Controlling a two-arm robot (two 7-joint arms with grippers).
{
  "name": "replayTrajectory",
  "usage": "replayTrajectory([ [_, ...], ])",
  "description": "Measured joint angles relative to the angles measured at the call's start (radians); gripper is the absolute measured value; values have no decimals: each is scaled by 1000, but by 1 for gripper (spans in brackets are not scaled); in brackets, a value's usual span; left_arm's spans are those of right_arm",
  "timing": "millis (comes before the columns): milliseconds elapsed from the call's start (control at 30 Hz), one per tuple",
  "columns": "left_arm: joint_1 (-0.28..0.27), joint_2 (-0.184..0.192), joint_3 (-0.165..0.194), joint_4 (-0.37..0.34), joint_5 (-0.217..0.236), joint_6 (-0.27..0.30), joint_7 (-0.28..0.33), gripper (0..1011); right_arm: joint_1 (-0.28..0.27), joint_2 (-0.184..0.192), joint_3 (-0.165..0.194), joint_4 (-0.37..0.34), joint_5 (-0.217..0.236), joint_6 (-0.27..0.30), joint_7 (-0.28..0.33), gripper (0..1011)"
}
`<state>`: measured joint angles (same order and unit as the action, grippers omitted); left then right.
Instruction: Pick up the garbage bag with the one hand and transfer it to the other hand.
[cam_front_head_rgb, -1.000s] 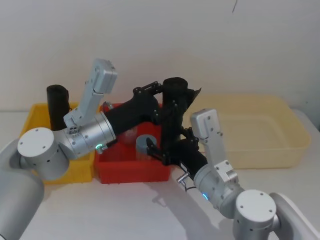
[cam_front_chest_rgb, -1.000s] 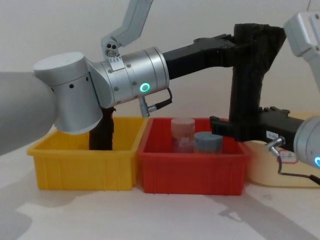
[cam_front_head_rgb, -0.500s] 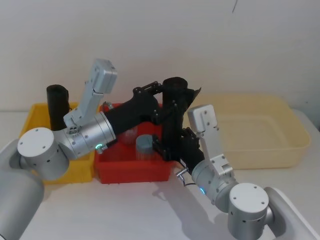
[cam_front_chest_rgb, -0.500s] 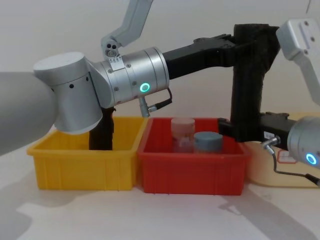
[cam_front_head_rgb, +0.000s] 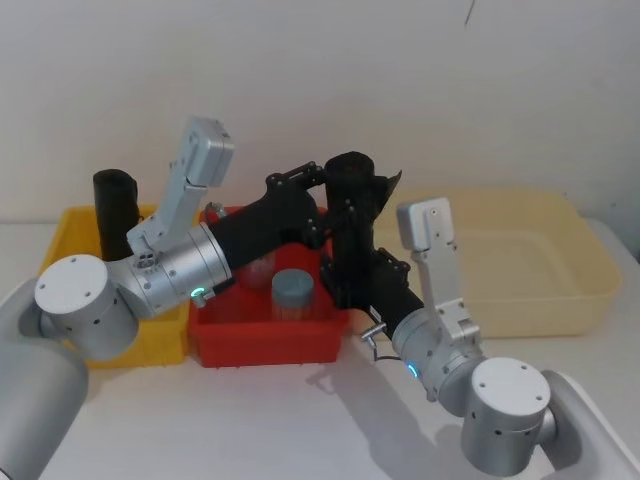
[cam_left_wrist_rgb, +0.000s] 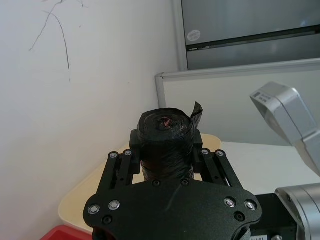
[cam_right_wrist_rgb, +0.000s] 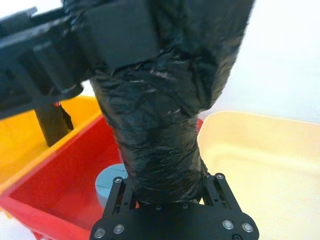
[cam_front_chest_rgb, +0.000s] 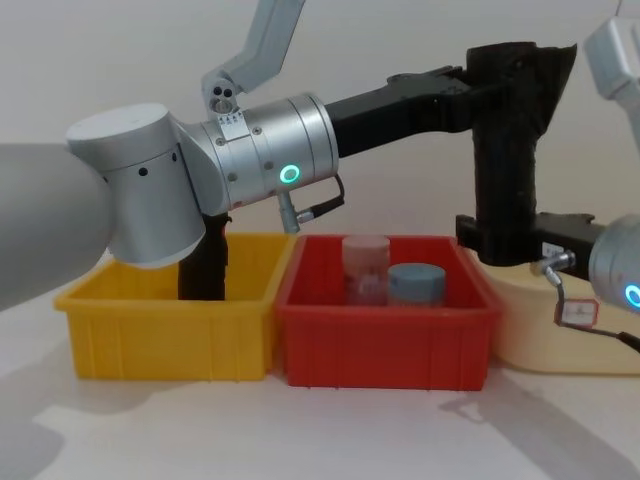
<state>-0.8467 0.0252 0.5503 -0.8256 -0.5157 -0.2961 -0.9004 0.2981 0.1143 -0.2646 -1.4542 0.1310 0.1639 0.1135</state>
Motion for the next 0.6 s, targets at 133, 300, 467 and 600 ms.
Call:
replayTrajectory([
  [133, 0, 0, 0, 0, 1, 0, 0, 557, -6, -3, 10, -16, 7, -1, 6, 535],
  [300, 0, 0, 0, 0, 1, 0, 0, 696, -17, -5, 17, -37, 12, -3, 15, 533],
  [467, 0, 0, 0, 0, 1, 0, 0, 860, -26, -6, 20, -56, 15, -4, 24, 533],
  [600, 0, 0, 0, 0, 1, 0, 0, 926, -33, -8, 22, -69, 18, -5, 31, 533],
])
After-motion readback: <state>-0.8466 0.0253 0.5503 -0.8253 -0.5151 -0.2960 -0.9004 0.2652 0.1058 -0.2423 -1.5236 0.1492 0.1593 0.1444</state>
